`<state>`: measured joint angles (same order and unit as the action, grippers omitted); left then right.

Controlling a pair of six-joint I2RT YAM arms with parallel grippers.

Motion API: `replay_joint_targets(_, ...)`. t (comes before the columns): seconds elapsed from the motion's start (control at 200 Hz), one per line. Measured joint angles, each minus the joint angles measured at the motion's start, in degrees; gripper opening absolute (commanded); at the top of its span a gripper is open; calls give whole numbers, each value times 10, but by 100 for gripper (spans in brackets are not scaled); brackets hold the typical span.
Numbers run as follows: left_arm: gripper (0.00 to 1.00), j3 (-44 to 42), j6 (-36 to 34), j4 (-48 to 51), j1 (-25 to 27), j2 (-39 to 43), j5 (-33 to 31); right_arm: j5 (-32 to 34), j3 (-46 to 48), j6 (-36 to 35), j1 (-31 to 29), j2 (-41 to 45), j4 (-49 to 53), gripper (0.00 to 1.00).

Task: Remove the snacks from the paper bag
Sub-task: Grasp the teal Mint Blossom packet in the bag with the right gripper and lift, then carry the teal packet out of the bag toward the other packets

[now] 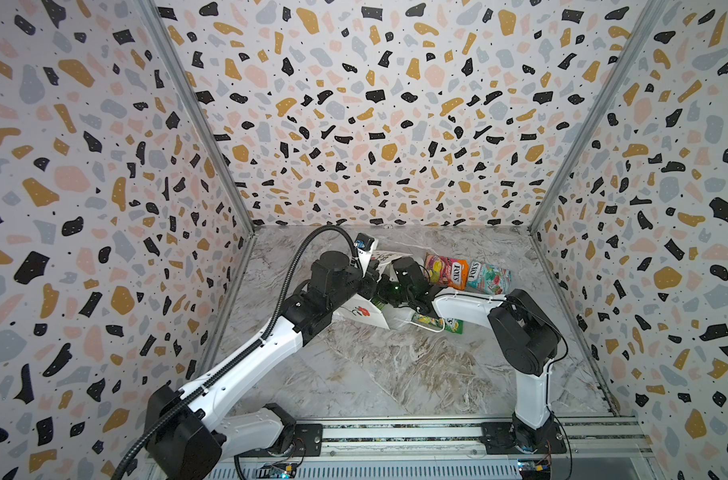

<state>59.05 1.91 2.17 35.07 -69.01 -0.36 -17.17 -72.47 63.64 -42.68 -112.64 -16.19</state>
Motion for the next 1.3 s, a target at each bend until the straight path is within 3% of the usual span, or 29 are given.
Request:
replay_joint_targets(0.441,0,9,15,6,0,-12,-73,19,66,-89,-7,111,26,0)
replay_joint_targets(0.881,0,10,19,7,0,-17,-77,15,106,-175,-7,214,87,0)
replay_joint_targets(1.302,0,10,19,8,0,-18,-77,-70,106,-280,37,347,184,0)
